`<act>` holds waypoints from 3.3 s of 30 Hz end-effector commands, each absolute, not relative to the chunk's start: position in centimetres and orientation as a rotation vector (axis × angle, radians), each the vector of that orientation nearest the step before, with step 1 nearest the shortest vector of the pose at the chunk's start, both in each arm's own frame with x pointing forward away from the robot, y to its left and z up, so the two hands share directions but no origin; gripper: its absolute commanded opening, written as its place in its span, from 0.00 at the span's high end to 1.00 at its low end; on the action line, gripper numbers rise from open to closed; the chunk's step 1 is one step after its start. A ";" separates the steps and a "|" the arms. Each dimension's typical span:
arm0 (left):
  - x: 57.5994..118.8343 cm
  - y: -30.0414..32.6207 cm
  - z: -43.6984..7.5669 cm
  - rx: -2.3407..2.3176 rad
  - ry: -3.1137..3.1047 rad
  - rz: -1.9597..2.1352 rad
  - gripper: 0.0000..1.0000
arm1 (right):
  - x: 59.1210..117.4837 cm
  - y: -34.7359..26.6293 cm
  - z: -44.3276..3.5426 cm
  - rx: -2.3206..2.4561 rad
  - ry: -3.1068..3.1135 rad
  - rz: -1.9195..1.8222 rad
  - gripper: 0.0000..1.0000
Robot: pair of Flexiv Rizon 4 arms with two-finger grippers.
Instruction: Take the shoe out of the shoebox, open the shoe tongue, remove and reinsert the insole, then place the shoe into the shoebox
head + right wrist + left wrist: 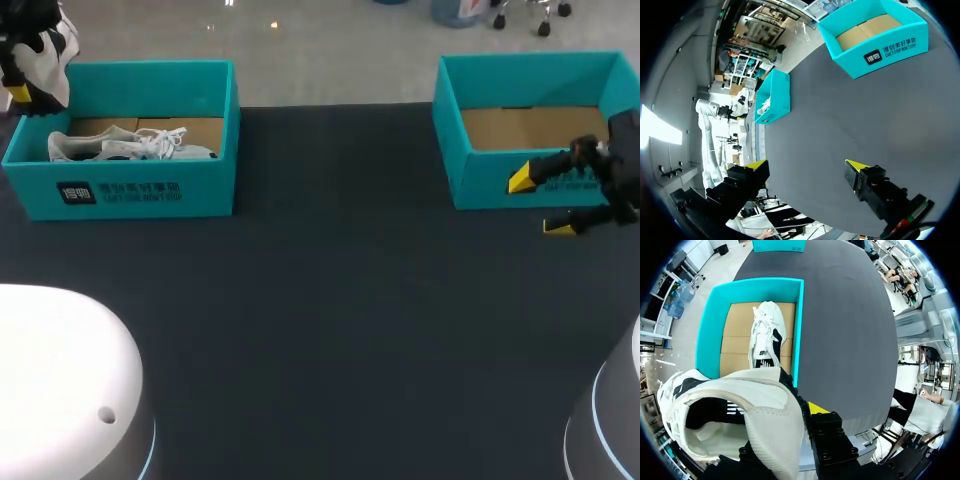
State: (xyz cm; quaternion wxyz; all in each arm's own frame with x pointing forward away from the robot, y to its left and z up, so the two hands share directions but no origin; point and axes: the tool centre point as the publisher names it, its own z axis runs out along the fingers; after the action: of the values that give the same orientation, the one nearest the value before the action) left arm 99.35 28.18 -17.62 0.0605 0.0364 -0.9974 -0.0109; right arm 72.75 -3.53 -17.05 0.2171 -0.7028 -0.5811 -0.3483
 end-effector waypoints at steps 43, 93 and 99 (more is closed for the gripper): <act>107.9 34.0 -17.4 -1.528 -2.520 -0.186 1.00 | 72.7 -3.5 -17.1 -1.950 -1.609 -0.962 0.00; 110.1 34.4 -18.1 -1.994 -2.191 -0.326 1.00 | 72.7 -3.5 -17.1 -1.950 -1.609 -0.962 0.00; 111.6 34.3 -19.6 -2.045 -2.201 -0.328 1.00 | 72.7 -3.5 -17.1 -1.950 -1.609 -0.962 0.00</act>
State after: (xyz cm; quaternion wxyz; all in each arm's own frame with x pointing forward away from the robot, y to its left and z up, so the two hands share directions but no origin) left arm 111.06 33.80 -18.41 0.0652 -0.6738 -0.7284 -0.1055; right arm 72.76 -3.55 -17.05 0.2171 -0.7029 -0.5810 -0.3483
